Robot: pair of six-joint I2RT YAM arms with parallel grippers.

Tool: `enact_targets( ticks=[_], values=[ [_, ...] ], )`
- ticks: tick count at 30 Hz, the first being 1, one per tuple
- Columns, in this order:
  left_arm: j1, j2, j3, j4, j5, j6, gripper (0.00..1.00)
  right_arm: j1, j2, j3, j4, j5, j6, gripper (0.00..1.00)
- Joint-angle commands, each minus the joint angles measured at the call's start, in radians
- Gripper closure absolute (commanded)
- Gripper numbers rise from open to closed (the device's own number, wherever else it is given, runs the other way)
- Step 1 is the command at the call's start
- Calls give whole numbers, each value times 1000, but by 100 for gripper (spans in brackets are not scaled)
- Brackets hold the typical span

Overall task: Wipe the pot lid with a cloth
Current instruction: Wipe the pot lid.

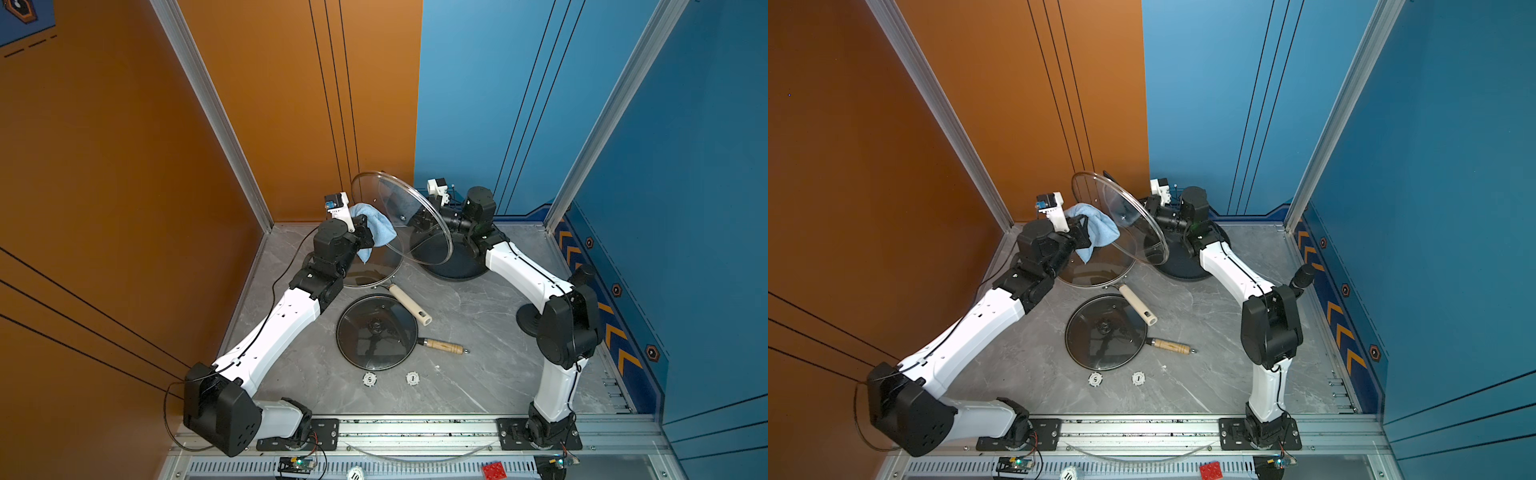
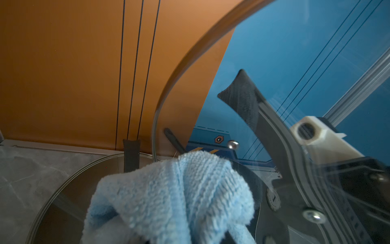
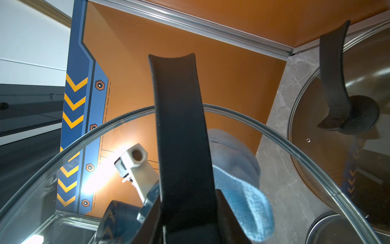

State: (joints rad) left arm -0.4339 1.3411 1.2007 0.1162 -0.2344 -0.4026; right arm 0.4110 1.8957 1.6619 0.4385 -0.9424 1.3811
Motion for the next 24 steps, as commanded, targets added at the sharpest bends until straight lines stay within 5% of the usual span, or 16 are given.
enact_targets(
  ticks=[1, 8, 14, 24],
  values=[
    [-14, -29, 25, 7, -14, -34, 79, -10, -26, 70, 156, -25, 38, 97],
    [-132, -68, 199, 95, 85, 108, 78, -21, -22, 65, 161, -39, 48, 98],
    [-19, -28, 250, 154, 190, -24, 78, -17, -38, 62, 179, -45, 55, 98],
    [165, 12, 53, 151, 234, -251, 77, -33, -105, 8, 236, -35, 99, 98]
  ],
)
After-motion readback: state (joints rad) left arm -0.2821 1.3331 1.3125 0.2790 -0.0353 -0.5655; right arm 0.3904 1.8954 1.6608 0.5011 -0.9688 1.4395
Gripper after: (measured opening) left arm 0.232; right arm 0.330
